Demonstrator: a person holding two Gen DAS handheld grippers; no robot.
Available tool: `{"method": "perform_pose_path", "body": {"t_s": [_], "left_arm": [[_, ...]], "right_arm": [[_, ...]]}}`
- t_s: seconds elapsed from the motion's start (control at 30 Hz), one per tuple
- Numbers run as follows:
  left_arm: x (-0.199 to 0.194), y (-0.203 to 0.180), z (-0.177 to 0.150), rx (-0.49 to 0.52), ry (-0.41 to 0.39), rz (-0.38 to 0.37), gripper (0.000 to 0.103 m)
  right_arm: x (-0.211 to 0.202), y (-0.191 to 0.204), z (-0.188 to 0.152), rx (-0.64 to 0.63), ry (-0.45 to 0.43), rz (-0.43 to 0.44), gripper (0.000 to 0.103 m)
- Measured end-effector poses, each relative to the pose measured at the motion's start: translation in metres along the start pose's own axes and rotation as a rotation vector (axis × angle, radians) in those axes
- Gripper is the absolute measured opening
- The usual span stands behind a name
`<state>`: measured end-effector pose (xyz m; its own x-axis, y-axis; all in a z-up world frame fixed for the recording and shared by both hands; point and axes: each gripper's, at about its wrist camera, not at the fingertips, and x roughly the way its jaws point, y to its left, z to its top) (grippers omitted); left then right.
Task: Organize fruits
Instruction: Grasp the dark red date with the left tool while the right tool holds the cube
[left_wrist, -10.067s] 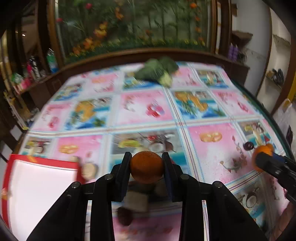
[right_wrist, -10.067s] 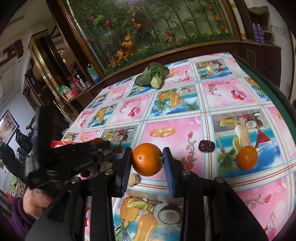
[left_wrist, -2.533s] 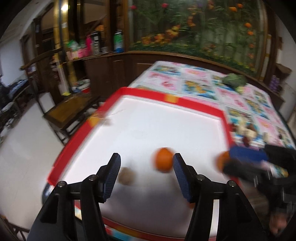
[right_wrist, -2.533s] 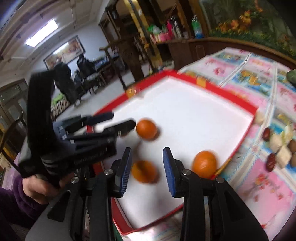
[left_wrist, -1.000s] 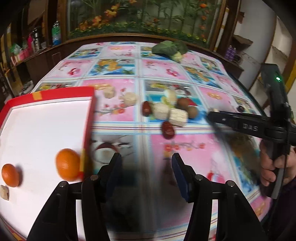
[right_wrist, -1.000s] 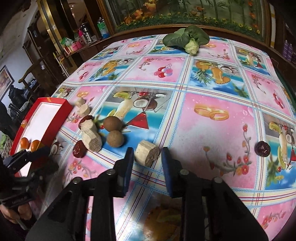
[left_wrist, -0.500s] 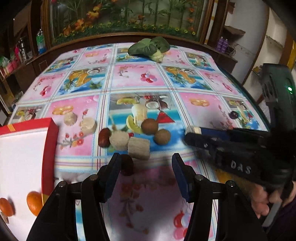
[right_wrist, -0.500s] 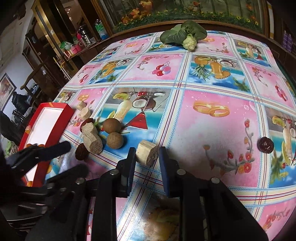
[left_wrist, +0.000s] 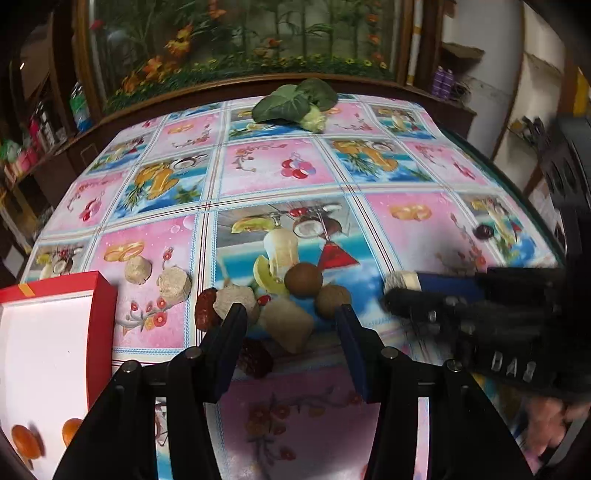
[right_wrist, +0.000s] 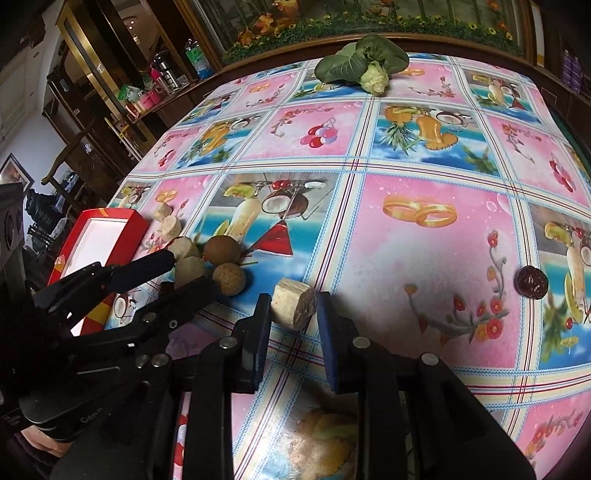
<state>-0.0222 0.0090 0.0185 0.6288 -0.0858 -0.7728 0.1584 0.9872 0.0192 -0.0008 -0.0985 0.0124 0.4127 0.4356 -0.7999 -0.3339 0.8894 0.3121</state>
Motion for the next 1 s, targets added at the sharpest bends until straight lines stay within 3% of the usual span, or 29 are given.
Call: {"method": "perform_pose_path", "body": {"t_s": [0.17, 0.57, 1.0], "left_arm": [[-0.010, 0.007, -0.014, 0.052, 0.010, -0.012, 0.050], [-0.004, 0.026, -0.016, -0.051, 0.027, -0.024, 0.049], [0.003, 0.023, -0.014, -0.032, 0.025, -0.016, 0.016]], "right_arm": [[0.000, 0.000, 0.000, 0.002, 0.002, 0.001, 0.027], [-0.001, 0.000, 0.000, 0.001, 0.002, 0.001, 0.027], [-0.002, 0.003, -0.001, -0.017, 0.002, -0.014, 0.027]]}}
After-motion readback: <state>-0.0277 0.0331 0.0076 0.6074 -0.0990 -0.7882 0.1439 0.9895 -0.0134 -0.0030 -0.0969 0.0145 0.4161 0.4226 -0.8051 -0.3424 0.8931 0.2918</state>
